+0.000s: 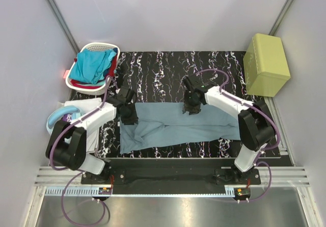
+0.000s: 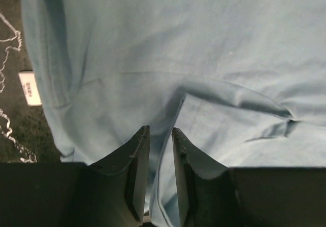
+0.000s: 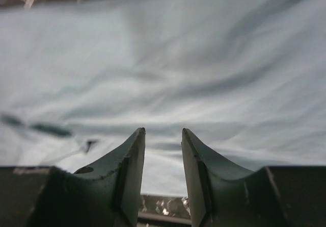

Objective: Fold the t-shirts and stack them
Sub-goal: Fold the other side of the tshirt into a rectangle

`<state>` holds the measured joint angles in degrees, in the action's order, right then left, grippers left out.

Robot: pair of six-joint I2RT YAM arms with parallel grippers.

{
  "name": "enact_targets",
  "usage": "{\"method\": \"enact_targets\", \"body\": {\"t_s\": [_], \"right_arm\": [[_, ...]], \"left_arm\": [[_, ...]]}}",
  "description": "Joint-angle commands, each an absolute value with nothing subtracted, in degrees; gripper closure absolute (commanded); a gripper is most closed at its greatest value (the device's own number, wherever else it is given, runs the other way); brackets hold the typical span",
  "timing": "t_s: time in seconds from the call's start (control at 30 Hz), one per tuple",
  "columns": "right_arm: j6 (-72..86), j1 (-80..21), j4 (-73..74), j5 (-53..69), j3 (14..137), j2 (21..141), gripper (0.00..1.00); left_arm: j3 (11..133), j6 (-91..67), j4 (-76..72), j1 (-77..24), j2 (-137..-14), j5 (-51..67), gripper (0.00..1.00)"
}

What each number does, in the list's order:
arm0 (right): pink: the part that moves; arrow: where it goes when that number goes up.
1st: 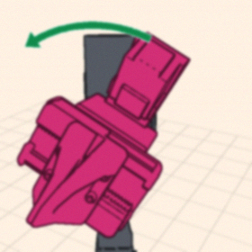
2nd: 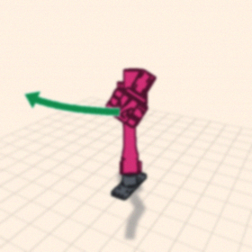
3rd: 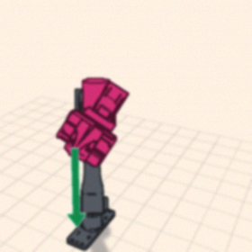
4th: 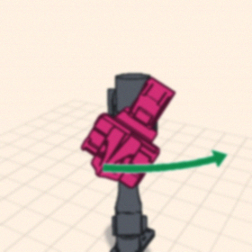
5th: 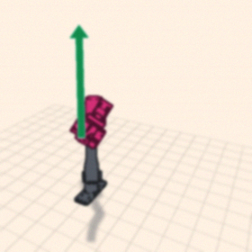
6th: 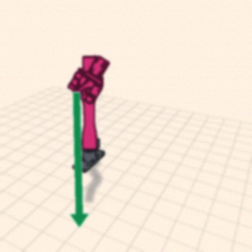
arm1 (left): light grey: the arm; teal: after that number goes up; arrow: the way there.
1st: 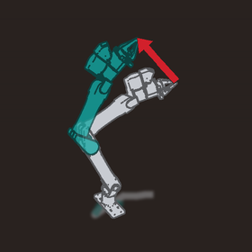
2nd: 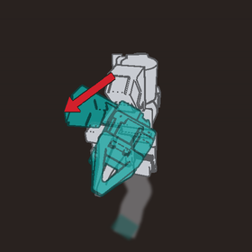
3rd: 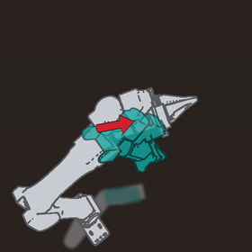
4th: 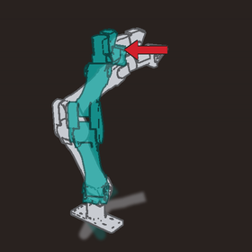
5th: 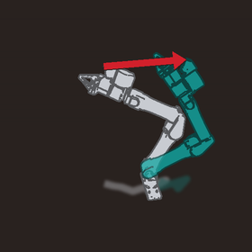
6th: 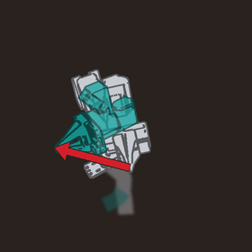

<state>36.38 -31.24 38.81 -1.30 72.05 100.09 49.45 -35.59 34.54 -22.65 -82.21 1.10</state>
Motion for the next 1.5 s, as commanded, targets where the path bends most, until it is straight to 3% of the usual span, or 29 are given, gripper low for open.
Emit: {"method": "enact_targets", "body": {"t_s": [0.0,0.2,0.73,1.47], "right_arm": [[37.79,-36.73,38.58,2.11,71.98,96.59,0.57],[37.01,-45.60,40.34,2.90,75.93,97.03,0.54],[35.78,-55.97,40.51,5.54,86.03,105.29,0.48],[30.85,-57.92,45.52,1.85,105.90,125.31,0.42]], "left_arm": [[52.21,-33.93,31.64,-22.59,-84.81,1.32,0.71],[53.09,-33.58,31.64,-21.10,-88.41,-1.49,0.72],[56.25,-32.87,33.66,-15.47,-93.69,-1.76,0.73],[55.72,-32.96,33.49,-14.24,-97.47,2.02,0.76]]}}
